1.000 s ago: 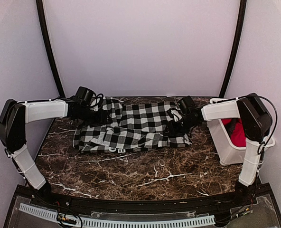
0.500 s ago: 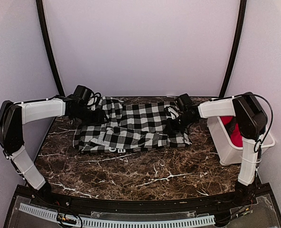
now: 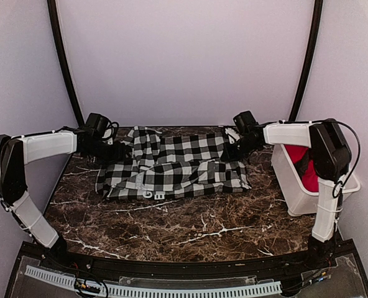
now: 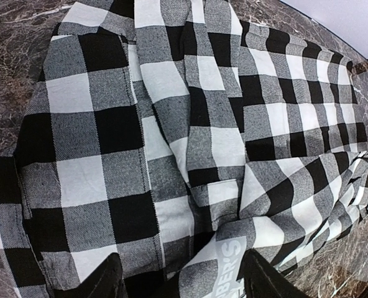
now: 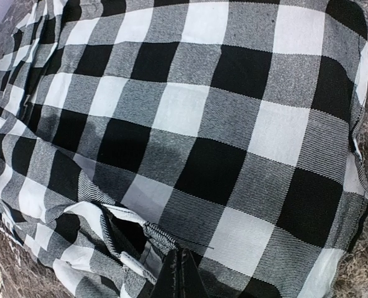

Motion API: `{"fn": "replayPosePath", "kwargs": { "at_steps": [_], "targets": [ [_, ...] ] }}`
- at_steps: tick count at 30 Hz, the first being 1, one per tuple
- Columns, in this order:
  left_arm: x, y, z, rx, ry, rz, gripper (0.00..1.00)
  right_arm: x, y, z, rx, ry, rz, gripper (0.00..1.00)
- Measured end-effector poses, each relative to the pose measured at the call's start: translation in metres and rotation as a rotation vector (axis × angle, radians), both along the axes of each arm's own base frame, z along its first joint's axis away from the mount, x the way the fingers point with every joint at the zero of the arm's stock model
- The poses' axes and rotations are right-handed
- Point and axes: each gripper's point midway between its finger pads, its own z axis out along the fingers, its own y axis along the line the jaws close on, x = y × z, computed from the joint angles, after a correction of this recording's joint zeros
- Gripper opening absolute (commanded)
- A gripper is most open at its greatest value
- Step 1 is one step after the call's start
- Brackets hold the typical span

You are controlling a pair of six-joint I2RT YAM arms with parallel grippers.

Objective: Fold and stack the mixed laundry pile
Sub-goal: Adjust the 1/3-folded shirt at the center of the board.

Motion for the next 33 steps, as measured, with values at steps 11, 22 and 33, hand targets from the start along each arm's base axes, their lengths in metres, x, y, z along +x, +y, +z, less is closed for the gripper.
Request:
{"fn": "replayPosePath", "kwargs": {
  "at_steps": [11,22,33],
  "targets": [
    [0.001,0.004,-0.025,0.017,0.060,0.025,0.61,-0.011,-0.014,-0.018,-0.085,0.044,-0.011,0.55],
    [-0.025,0.012,-0.090,0.010,0.239,0.118,0.56,-0.014,-0.002,-0.052,-0.068,0.111,0.041,0.55],
    [-0.073,0.026,-0.091,-0.082,0.238,0.249,0.51,-0.088,0.009,-0.055,-0.024,0.139,0.095,0.55]
  ]
}}
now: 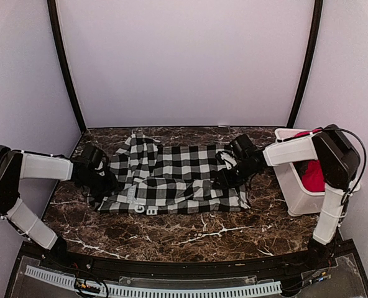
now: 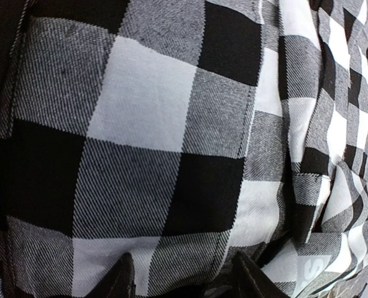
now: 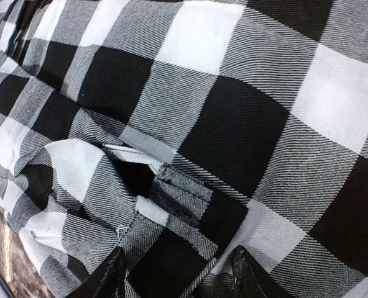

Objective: Fold and stack the mixed laundry pile
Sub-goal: Adjust the 1/3-folded shirt at the center of the board, then pick up the 1/3-folded shirt from the center of the board.

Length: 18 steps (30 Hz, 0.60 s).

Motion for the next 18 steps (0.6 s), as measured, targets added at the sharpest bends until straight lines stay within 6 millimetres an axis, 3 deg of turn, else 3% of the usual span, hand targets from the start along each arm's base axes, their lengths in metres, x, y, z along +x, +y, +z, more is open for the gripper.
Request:
{"fn": "replayPosePath", "kwargs": {
  "at_steps": [2,5,7,10,13,15,18],
  "targets": [
    [-0.023,0.007,0.000,-0.003,0.025,0.022,0.51,-0.032,0.008,0.000,0.017,0.034,0.032,0.55],
    [-0.057,0.015,0.004,0.002,0.062,0.034,0.52,-0.060,0.018,0.003,0.036,0.066,0.069,0.54],
    [-0.066,0.016,0.013,0.000,0.055,0.027,0.55,-0.077,0.018,0.004,0.043,0.110,0.075,0.55],
    [-0.061,0.010,0.039,-0.012,-0.012,-0.003,0.58,-0.099,0.012,0.007,0.033,0.178,0.073,0.57],
    [-0.042,-0.001,0.065,-0.026,-0.085,-0.045,0.58,-0.104,0.009,0.020,0.030,0.189,0.069,0.63],
    [-0.028,-0.009,0.076,-0.032,-0.112,-0.074,0.57,-0.098,0.012,0.035,0.038,0.163,0.074,0.62],
    [-0.008,-0.025,0.075,-0.026,-0.113,-0.120,0.56,-0.075,0.024,0.059,0.064,0.091,0.079,0.63]
  ]
}}
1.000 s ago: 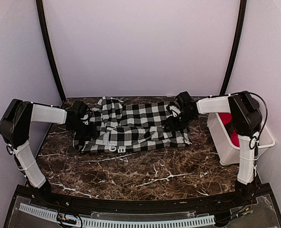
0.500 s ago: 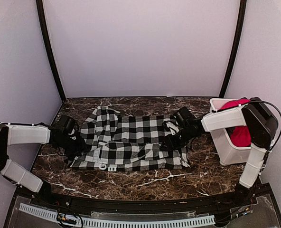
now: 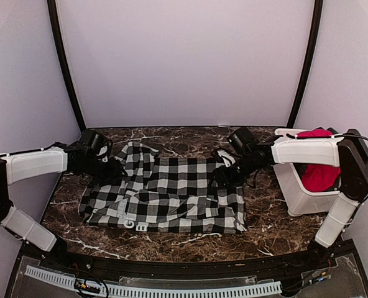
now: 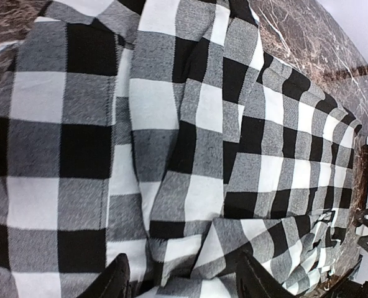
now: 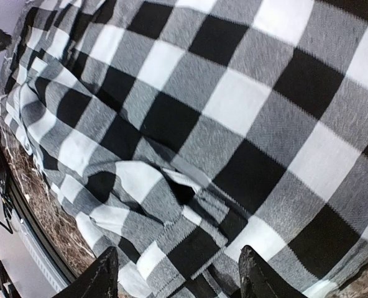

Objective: Fold and stack the mixed laundry pile
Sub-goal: Pick up the 1/3-folded shirt from the center of the board.

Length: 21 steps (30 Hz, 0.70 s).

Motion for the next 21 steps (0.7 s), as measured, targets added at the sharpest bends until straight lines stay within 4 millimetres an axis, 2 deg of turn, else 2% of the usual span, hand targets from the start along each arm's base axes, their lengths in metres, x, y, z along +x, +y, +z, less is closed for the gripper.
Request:
{"fn": "replayPosePath", "kwargs": {
  "at_steps": [3,10,13,16,18,21],
  "targets": [
    [0.009,-0.010,-0.019,0.015,0.040,-0.033,0.54,0.017,0.009,0.015,0.026,-0.050,0.004,0.63],
    [0.006,-0.020,-0.058,0.051,0.142,-0.062,0.45,0.032,0.010,0.026,0.036,-0.087,0.007,0.64],
    [0.007,-0.023,-0.068,0.057,0.165,-0.067,0.30,0.036,0.012,0.033,0.044,-0.105,0.015,0.64],
    [0.005,-0.026,-0.076,0.057,0.185,-0.075,0.09,0.039,0.014,0.037,0.048,-0.121,0.023,0.64],
    [0.006,-0.028,-0.075,0.050,0.185,-0.077,0.02,0.042,0.013,0.037,0.047,-0.126,0.025,0.65],
    [0.016,-0.034,-0.064,0.036,0.155,-0.085,0.00,0.054,0.005,0.033,0.038,-0.135,0.011,0.66]
  ]
}}
